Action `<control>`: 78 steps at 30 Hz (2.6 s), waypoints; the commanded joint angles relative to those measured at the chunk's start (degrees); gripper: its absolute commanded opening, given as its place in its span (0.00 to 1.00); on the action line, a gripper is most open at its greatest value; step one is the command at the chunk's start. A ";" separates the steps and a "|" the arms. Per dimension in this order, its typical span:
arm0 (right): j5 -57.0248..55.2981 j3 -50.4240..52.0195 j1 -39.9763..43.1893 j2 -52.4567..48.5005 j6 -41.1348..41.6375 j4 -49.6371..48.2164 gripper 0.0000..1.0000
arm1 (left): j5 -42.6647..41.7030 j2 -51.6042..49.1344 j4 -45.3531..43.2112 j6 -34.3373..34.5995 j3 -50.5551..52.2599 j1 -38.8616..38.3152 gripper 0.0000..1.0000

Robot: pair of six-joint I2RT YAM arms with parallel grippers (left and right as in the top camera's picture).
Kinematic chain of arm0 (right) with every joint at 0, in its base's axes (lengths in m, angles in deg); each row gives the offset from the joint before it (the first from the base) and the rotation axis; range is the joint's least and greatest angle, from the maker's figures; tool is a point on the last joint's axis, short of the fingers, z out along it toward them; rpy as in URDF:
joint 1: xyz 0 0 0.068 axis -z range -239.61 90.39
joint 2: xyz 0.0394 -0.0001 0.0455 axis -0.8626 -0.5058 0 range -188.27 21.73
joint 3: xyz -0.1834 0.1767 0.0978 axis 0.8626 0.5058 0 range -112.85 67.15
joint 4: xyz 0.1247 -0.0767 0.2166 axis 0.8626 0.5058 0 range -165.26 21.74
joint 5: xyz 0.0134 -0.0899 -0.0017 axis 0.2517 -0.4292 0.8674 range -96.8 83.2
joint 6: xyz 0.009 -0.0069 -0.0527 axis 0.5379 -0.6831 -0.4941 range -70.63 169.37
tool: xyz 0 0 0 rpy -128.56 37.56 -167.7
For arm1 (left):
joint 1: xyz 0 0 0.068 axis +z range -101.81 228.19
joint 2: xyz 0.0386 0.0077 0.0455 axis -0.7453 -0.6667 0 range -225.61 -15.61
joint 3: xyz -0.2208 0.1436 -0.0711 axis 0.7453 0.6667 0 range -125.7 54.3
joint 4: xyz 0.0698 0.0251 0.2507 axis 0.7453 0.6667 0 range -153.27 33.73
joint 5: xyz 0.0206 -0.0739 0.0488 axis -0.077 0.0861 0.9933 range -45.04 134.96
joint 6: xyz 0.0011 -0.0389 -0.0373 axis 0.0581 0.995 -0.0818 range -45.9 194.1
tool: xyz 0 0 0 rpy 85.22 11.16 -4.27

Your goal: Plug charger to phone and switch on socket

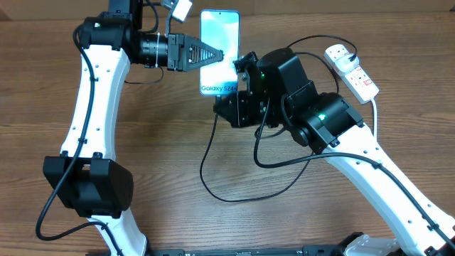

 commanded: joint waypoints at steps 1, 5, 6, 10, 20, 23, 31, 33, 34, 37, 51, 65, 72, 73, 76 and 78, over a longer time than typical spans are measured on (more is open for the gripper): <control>-3.04 -2.49 1.38 0.48 -0.04 -0.79 0.38 | 3.54 0.37 0.31 0.46 -0.39 -0.46 0.04; -3.28 -2.49 1.44 0.48 -0.04 1.18 0.72 | 14.43 0.31 -0.17 4.02 -0.39 -0.48 0.04; -3.63 -2.49 1.62 0.48 0.00 1.77 0.75 | 17.57 0.26 -0.17 5.40 -0.39 -0.48 0.04; -9.11 -2.49 3.32 0.48 3.08 5.20 0.80 | 32.92 0.24 0.42 9.81 -0.37 -0.98 0.04; -22.43 -2.49 13.77 0.46 13.49 17.07 0.91 | 55.25 0.09 -5.25 19.15 10.16 -7.63 0.04; -22.64 -2.34 16.28 0.46 13.51 18.51 0.93 | 55.54 -0.81 -8.55 20.35 13.57 -8.90 0.04; -27.45 -1.84 23.19 0.44 13.35 22.95 0.98 | 56.74 -8.72 -15.56 27.87 16.65 -10.23 0.05; -27.47 -1.46 23.50 0.39 13.49 23.23 0.98 | 56.78 -10.64 -16.50 28.00 16.65 -10.25 0.04; -27.47 -1.36 23.50 0.39 13.49 23.28 0.98 | 56.76 -11.58 -16.72 28.22 16.65 -10.27 0.04; -27.47 -1.07 23.50 0.24 13.51 23.23 0.98 | 56.85 -13.86 -16.76 28.20 16.65 -10.25 0.04; -27.69 -0.83 23.50 -1.27 13.49 22.99 0.99 | 61.37 -15.80 -17.20 28.15 16.65 -10.25 0.13; -27.71 -0.70 23.50 -1.44 13.27 23.02 1.00 | 67.28 -15.80 -16.28 28.15 16.65 -10.25 0.23; -27.69 -0.70 23.50 -1.49 13.29 23.28 1.00 | 71.12 -15.80 -15.21 28.13 16.65 -10.25 0.34; -27.69 -0.70 23.50 -1.49 13.29 23.28 1.00 | 71.10 -15.80 -15.17 28.13 16.65 -10.25 0.36; -27.69 -0.70 23.50 -1.49 13.27 23.34 1.00 | 71.12 -15.80 -15.19 28.13 16.65 -10.25 0.38; -27.71 -0.70 23.50 -1.49 13.27 23.43 1.00 | 71.12 -15.80 -15.19 28.13 16.65 -10.25 0.38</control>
